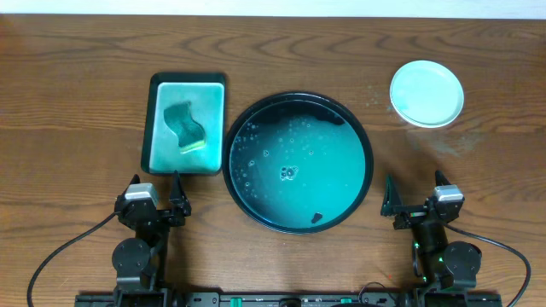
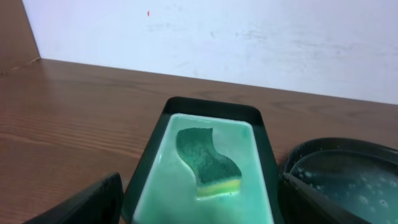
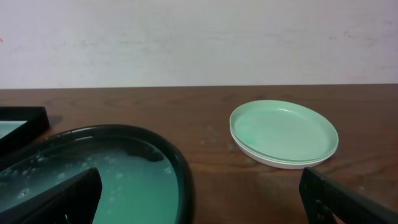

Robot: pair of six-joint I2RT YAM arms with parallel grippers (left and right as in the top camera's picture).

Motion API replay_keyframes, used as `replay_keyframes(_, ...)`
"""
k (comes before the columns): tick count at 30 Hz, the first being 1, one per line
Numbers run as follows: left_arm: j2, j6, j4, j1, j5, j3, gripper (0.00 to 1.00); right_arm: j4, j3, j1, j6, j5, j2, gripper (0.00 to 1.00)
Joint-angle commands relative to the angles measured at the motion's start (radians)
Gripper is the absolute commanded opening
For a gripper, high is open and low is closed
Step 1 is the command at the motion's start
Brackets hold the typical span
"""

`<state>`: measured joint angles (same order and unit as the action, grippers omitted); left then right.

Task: Clean dirty plates on tray and stack at the side

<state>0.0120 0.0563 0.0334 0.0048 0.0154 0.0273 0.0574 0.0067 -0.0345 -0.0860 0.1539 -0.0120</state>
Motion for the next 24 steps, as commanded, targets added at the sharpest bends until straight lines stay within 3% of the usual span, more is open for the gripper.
replay_keyframes(1,-0.011,0.013,0.022,0.005,-0.016,-0.023,0.8,0.004,-0.001,-0.003,0.016,0.005,0.006,0.99)
replay_keyframes(7,-0.011,-0.037,0.04,0.004,-0.017,-0.023,0.79,0.004,-0.001,-0.003,0.016,0.005,0.006,0.99)
replay_keyframes(24,-0.008,-0.036,0.039,0.004,-0.016,-0.023,0.8,0.004,-0.001,-0.003,0.016,0.005,0.006,0.99)
